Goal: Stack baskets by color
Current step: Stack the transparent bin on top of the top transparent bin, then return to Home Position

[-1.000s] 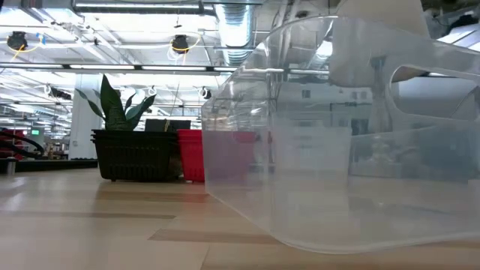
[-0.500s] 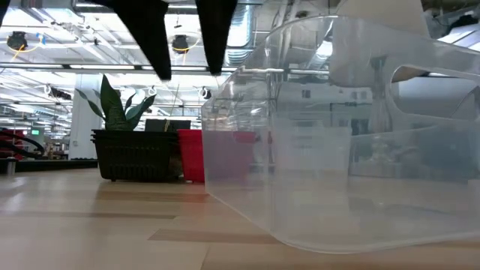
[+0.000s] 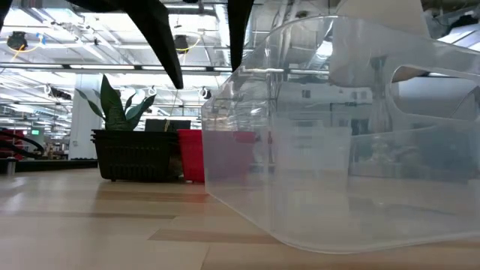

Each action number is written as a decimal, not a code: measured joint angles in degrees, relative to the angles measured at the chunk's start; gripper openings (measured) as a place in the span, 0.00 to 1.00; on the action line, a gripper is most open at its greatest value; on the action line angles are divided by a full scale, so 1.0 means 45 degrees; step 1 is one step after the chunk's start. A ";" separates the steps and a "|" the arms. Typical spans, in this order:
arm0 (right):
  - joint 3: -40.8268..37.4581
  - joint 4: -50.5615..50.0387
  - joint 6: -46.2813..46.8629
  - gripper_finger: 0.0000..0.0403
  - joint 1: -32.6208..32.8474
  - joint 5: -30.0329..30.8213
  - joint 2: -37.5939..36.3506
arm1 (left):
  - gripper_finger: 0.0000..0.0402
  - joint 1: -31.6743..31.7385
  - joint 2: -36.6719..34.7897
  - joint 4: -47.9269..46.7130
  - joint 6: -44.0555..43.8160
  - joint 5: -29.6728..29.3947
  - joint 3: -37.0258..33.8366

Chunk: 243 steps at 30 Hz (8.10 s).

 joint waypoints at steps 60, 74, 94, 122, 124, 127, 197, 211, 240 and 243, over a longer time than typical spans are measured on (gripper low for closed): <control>0.0000 -0.1768 0.3779 0.62 0.0593 0.0671 -0.0005 | 0.00 0.4932 -0.2489 -0.1142 0.9646 0.0022 0.1855; 0.0000 -0.1675 0.4499 0.62 0.0563 0.0661 -0.0005 | 0.00 0.7756 -0.2141 0.1657 1.2160 0.0646 0.1841; 0.0005 -0.1361 0.4384 0.62 0.0573 0.0646 -0.0010 | 0.00 0.7596 -0.0802 0.1034 1.0930 0.1577 0.1866; 0.0005 -0.1277 0.4211 0.62 0.0588 0.0641 -0.0010 | 0.00 0.7991 -0.0651 0.1114 1.0523 0.1373 0.1851; 0.0005 -0.1267 0.4063 0.62 0.0588 0.0641 -0.0010 | 0.00 0.7979 -0.0651 0.0956 1.0405 0.1374 0.1851; 0.0005 -0.1267 0.4051 0.62 0.0588 0.0641 -0.0010 | 0.00 0.7947 -0.0651 0.0953 1.0387 0.1416 0.1851; 0.0005 -0.1282 0.3627 0.62 0.0831 0.0593 0.0000 | 0.00 0.8098 -0.0083 0.1605 1.1095 0.2591 0.1865; 0.0005 -0.1282 0.3623 0.62 0.0831 0.0597 0.0000 | 0.20 0.8093 -0.0063 0.1628 1.1061 0.2662 0.1865; 0.1054 -0.1286 0.0676 0.62 -0.0449 0.0849 -0.0918 | 0.47 0.7832 -0.2893 0.0661 1.4293 0.4181 0.2477; 0.1862 -0.1355 -0.1471 0.62 -0.0987 0.1293 -0.1487 | 0.47 0.7703 -0.3825 0.0650 1.5256 0.4521 0.2455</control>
